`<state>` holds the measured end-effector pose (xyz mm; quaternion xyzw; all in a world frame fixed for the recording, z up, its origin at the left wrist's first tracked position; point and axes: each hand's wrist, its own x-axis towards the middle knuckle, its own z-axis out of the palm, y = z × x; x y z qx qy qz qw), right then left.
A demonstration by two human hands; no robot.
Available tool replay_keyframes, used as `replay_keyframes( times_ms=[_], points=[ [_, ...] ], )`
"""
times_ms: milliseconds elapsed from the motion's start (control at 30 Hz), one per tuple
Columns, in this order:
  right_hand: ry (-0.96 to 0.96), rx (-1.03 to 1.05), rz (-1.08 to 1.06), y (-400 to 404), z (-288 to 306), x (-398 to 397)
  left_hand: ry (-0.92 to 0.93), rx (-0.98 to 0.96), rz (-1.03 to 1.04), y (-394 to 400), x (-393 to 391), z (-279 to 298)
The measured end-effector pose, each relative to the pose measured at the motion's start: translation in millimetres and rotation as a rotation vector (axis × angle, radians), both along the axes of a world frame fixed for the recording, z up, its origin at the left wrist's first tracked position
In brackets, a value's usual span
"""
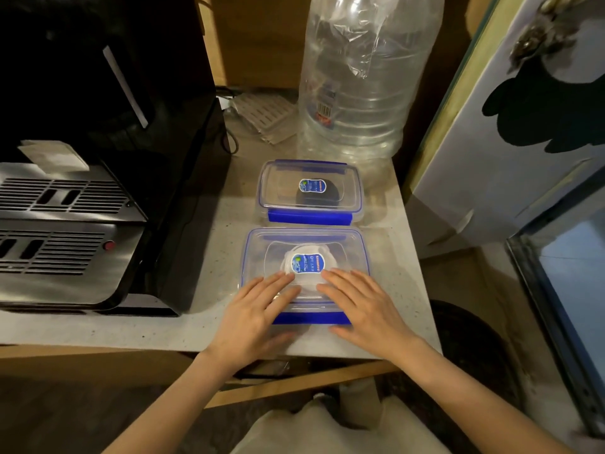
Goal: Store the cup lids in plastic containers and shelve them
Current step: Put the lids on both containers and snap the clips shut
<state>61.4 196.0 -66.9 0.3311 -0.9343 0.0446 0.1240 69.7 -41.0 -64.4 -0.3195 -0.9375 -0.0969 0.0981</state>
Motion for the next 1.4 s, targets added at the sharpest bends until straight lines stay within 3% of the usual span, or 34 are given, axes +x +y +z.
replay_keyframes(
  times_ms=[133, 400, 533, 833, 967, 1033, 1133, 1200, 1300, 1400],
  points=[
    [0.019, -0.001, -0.008, -1.8, -1.8, 0.5, 0.042, -0.035, 0.044, 4.8, -0.8, -2.9],
    [-0.149, 0.009, 0.052, 10.6, 5.8, 1.2, -0.074, 0.033, -0.043, -5.3, -4.3, 7.2],
    [-0.222, -0.111, 0.033, 10.2, 8.5, -1.5, -0.125, 0.092, -0.049, -7.0, -8.4, 11.2],
    [-0.180, -0.232, 0.043, 6.1, 4.0, -0.8, -0.154, 0.114, -0.053, -4.0, -12.1, 15.0],
    [-0.334, -0.503, -0.037, -0.9, 13.0, -7.7, -0.409, 0.431, 0.037, -1.8, -26.5, 32.6],
    [-0.369, -0.682, -0.132, -4.6, 18.3, -19.5, -0.356, 0.517, 0.176, 2.0, -42.3, 36.5],
    [-0.246, -0.858, -0.342, -3.2, 23.9, -47.1, -0.185, 0.488, 0.530, 8.7, -72.5, 36.1],
    [-0.253, -0.924, -0.521, 0.6, 25.9, -64.7, -0.279, 0.535, 0.710, 12.1, -88.7, 34.5],
    [-0.554, -1.088, -0.703, 4.0, 23.5, -80.5, -0.489, 0.691, 0.727, 15.0, -103.0, 30.2],
    [-0.756, -1.211, -0.718, 5.6, 19.3, -83.2, -0.597, 0.841, 0.694, 17.1, -102.4, 29.0]
  ],
)
